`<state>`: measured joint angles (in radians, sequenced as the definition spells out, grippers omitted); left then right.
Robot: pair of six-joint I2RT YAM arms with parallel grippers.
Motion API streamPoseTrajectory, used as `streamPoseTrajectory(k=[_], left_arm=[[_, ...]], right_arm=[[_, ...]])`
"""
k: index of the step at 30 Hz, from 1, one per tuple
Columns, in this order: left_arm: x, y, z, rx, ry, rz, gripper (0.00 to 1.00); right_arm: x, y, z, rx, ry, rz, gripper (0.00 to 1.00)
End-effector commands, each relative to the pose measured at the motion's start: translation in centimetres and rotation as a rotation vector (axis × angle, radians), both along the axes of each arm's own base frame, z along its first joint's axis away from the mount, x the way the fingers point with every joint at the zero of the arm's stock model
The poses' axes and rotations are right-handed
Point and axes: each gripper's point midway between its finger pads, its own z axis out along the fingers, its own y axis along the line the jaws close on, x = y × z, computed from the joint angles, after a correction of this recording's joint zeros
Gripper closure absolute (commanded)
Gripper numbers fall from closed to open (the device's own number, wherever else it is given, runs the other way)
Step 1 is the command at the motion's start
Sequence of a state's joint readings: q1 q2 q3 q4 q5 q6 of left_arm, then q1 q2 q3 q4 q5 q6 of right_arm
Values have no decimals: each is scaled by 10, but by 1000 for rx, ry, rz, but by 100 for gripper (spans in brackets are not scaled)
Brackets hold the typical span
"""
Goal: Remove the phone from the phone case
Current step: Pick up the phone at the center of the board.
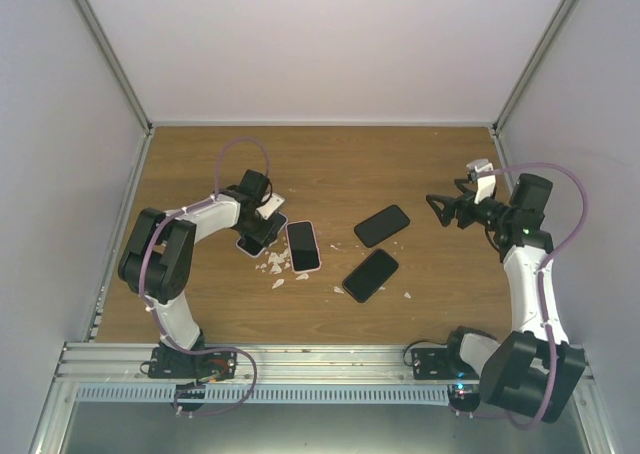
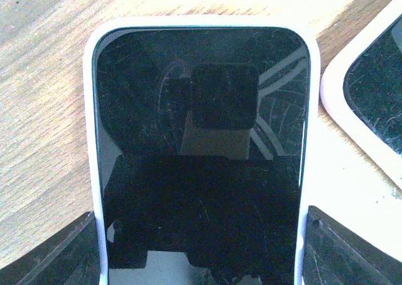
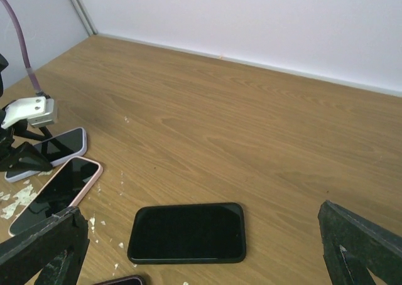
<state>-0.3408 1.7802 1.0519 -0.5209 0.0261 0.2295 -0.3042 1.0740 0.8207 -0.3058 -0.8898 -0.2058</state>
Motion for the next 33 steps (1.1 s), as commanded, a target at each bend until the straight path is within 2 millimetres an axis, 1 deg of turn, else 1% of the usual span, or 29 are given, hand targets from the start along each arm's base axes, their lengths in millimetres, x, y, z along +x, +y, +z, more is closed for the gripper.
streamPoseTrajectory(k=[1,4,9,15,19,27,29,33], left_arm=[[-11,5,-14,30,62,-17,36],[-5,2,4,16,24,-39,43],[4,-3,42,4,-85,-113,52],[3,-5,79,31,-224,-238,57],[-4,-11,101,55,-306,-338,58],[-27,-34,147,124,-482,-570,60],[-35,-43,158,116,-517,-630,61],[-56,-65,176,101,-599,-775,62]], right_arm=[[-1,-1,-4,-39,15,24,0],[0,-1,0,-51,15,32,0],[-1,4,9,-44,0,62,0],[2,13,15,-32,0,90,0],[3,19,17,-15,8,105,0],[5,35,17,38,44,143,0],[4,43,17,67,69,171,1],[1,67,13,145,153,246,0]])
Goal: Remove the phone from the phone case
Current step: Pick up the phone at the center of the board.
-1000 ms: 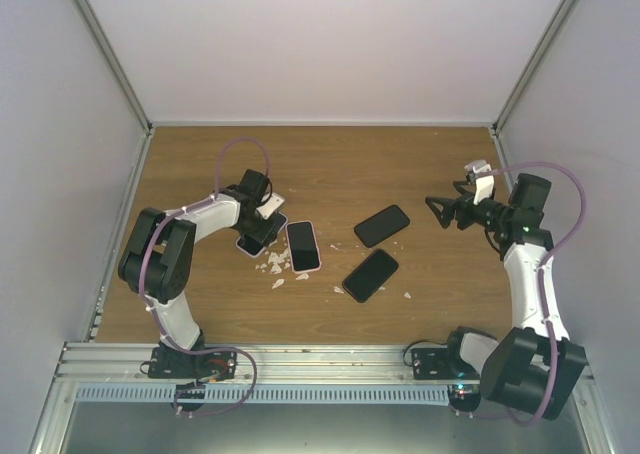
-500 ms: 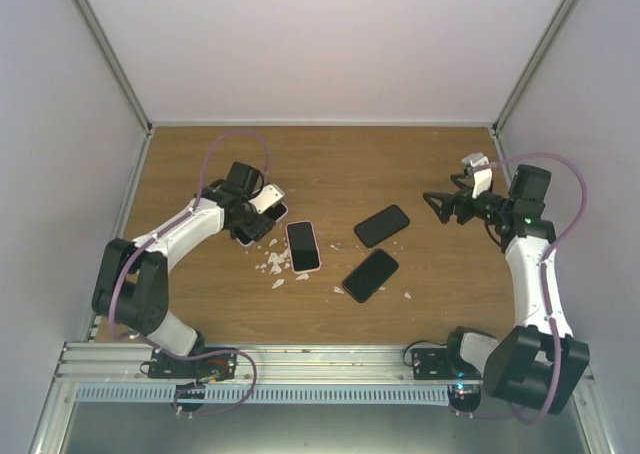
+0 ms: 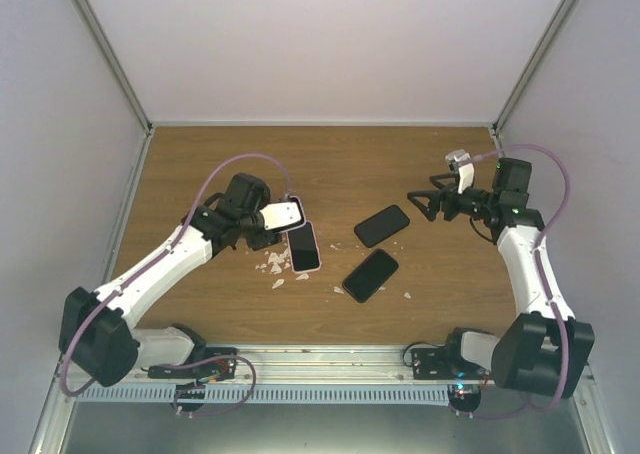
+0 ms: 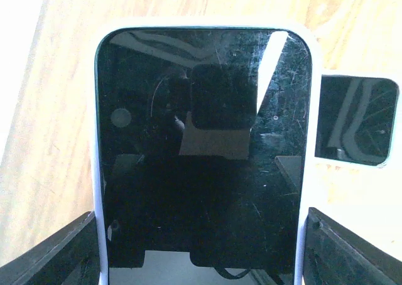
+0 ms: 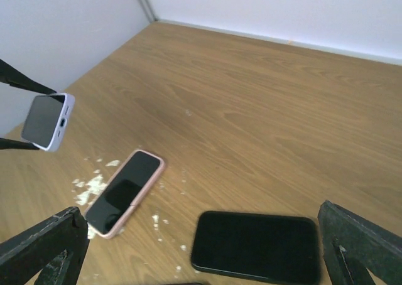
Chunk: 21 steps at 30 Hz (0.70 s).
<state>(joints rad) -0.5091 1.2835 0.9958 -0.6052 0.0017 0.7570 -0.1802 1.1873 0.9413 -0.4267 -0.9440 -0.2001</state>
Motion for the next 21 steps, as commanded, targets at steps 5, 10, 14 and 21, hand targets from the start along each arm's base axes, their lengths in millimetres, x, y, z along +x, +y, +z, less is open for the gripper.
streamPoseTrajectory(k=[5,10,14,21], left_arm=[[-26,-43,47,-6,-205,-270,62],[-39,-59,50,26,-236,-357,62],[-49,-68,50,56,-260,-416,62],[-64,-84,43,92,-273,-490,62]], right_arm=[[-8,60,-1,132,184,196,0],[-23,108,-9,134,280,347,3],[-36,138,-21,130,358,443,6],[-66,180,-35,119,472,602,13]])
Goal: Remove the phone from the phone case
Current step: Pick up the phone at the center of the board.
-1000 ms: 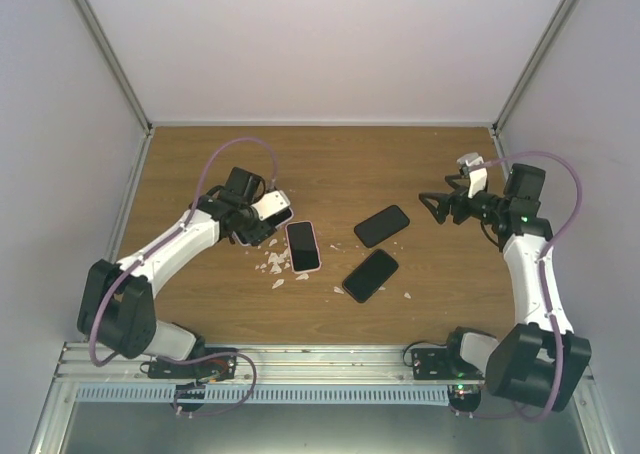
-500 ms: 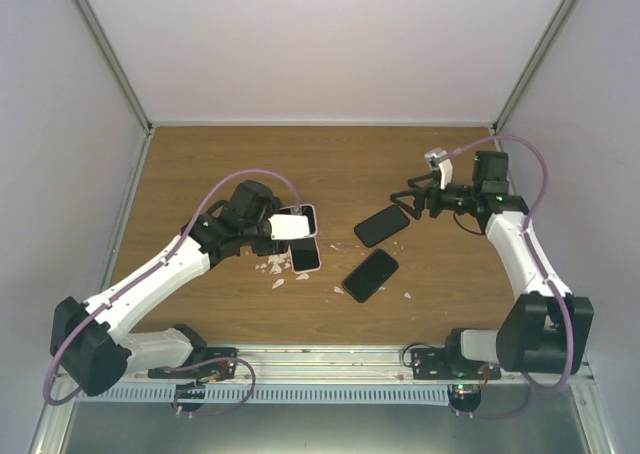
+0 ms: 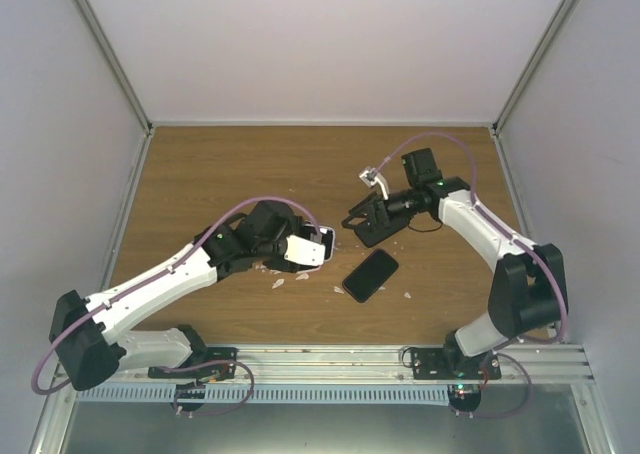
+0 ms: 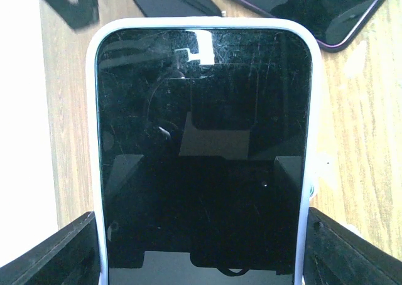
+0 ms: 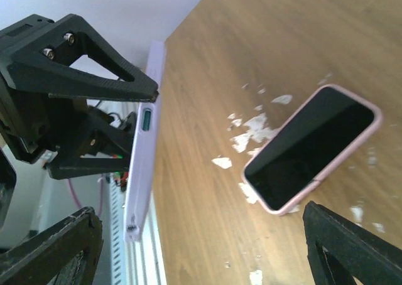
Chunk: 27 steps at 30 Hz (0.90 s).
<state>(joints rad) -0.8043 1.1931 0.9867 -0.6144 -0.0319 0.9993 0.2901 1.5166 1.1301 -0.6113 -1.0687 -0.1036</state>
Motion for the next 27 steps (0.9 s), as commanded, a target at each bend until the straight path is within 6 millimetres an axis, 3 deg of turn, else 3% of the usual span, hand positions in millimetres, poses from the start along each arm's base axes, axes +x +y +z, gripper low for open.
streamPoseTrajectory(k=[1,9,19,25,27], left_arm=[[-1,-15,18,-26,-100,-55,62],[-15,-23,7,25,-134,-136,62],[-18,-26,3,39,-138,-154,63],[-17,-23,2,50,-154,-149,61],[-15,-21,3,55,-161,-134,50]], right_arm=[[-22,23,4,15,59,113,14],[-51,54,-11,-26,107,250,27],[-75,70,-21,-49,150,347,55],[-77,73,-16,-44,140,354,83],[-76,74,-12,-38,140,352,89]])
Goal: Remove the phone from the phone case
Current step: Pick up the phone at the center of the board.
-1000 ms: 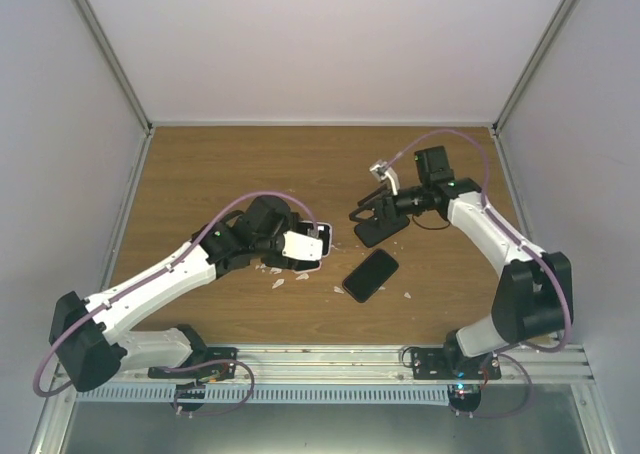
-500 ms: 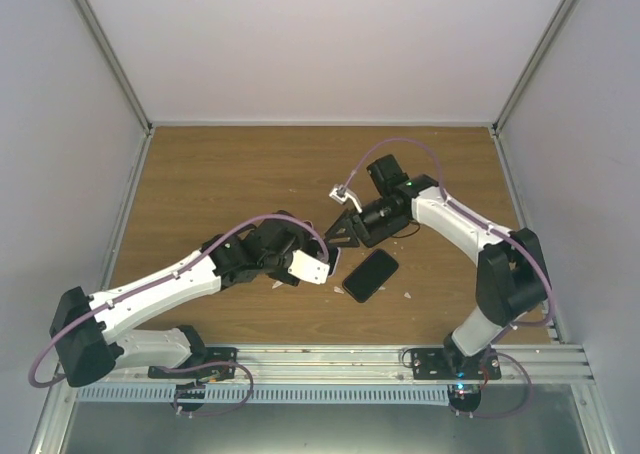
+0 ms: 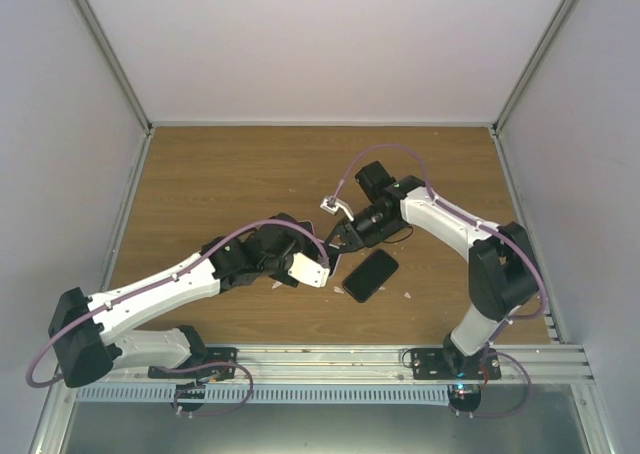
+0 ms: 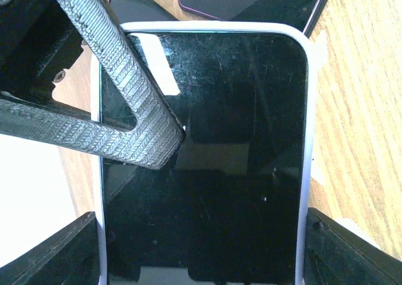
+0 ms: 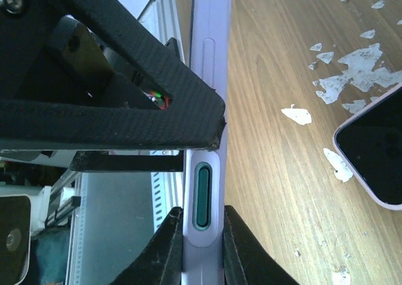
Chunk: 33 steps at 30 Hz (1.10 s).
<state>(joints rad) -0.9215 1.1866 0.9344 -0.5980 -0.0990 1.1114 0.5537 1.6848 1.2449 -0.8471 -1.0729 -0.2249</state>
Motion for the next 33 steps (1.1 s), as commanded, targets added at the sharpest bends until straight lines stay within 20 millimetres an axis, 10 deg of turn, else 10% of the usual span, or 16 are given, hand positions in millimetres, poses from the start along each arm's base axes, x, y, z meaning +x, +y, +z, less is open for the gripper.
streamPoseTrajectory(k=[1,7,21,33], left_arm=[[13,-5,21,-62,-95,30,43],[23,2,57,-152,-135,113,2],[76,24,205,-622,-58,364,1],[76,11,314,-1115,261,325,1]], right_arm=[[-3,8,24,66,-14,29,94],[22,-6,58,155,-64,-47,99],[113,-65,199,401,-409,-340,99],[106,-93,300,611,-603,-405,99]])
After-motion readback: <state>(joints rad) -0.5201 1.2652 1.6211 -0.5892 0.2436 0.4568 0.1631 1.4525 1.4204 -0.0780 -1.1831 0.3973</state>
